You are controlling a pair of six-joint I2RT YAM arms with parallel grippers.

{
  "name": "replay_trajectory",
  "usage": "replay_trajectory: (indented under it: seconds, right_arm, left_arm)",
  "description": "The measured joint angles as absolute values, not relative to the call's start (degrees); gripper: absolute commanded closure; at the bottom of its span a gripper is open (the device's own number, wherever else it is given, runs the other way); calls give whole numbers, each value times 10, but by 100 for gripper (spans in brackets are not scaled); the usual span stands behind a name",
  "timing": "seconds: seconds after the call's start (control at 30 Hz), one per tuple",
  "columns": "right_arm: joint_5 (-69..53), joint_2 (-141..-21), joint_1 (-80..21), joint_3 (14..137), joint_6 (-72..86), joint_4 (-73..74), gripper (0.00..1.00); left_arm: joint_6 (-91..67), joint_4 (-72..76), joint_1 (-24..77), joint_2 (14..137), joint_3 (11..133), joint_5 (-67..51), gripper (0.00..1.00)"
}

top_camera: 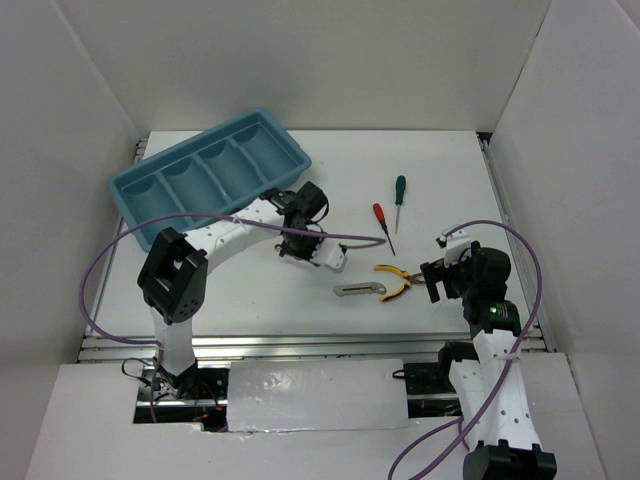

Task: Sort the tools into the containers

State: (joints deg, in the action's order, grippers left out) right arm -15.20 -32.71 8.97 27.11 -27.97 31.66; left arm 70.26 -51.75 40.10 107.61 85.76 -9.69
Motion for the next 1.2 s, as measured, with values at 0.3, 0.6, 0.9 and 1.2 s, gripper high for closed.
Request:
replay_trajectory:
  seconds: [0.3, 0.6, 0.9, 1.2]
  right_arm:
    - [-152, -326, 91, 271, -280, 317, 0]
    - [-152, -326, 93, 271, -280, 317, 0]
    - [-152, -340, 96, 271, -280, 317, 0]
    - [-155, -358, 105, 276, -280, 320, 0]
  left_arm:
    - [369, -512, 289, 1142, 1117, -138, 100]
    - [18, -413, 120, 1167, 1169, -103, 100]
    - [-215, -236, 90, 1193, 1166, -52, 100]
    - [-352, -76, 104, 1276, 1181, -13, 100]
